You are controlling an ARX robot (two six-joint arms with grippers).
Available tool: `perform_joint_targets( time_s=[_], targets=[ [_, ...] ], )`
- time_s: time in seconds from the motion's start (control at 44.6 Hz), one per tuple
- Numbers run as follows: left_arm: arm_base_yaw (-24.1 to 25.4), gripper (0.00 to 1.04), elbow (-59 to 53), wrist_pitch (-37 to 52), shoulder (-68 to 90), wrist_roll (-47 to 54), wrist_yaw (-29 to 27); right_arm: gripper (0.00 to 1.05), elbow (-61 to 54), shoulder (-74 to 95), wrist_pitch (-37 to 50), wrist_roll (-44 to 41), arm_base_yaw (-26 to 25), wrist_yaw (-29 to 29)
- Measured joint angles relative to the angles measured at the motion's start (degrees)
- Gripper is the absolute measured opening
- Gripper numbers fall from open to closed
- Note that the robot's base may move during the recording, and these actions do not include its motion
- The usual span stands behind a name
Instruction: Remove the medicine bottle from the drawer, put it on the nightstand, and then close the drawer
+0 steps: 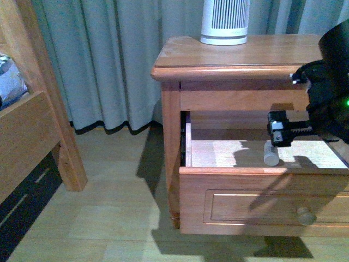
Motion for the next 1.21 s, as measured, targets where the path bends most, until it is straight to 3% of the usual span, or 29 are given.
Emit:
perform_joint_targets(
  time_s=[0.56, 0.605, 0.74, 0.941, 1.21],
  targets=[
    [0.0, 0.98, 0.0, 0.0, 0.0, 0.0, 0.0, 0.98, 9.0, 17.4, 8.0, 0.0, 3.7, 4.1],
    [0.0, 0.98, 0.0, 0.0, 0.0, 0.0, 0.0, 0.93, 9.2, 17.8, 8.2, 0.4, 3.8, 4.3],
    [0.0, 0.98, 0.0, 0.0, 0.0, 0.0, 0.0, 0.65, 9.4, 18.2, 8.7, 0.7, 4.5, 4.2],
    [0.0, 0.98, 0.0, 0.0, 0.0, 0.0, 0.0, 0.36, 7.0, 17.6, 11.6, -0.3, 4.8, 6.9],
    [0.0, 0.98, 0.0, 0.0, 0.0, 0.0, 0.0, 0.29, -4.8, 4.3, 19.4, -5.4, 7.1, 10.4]
  ],
)
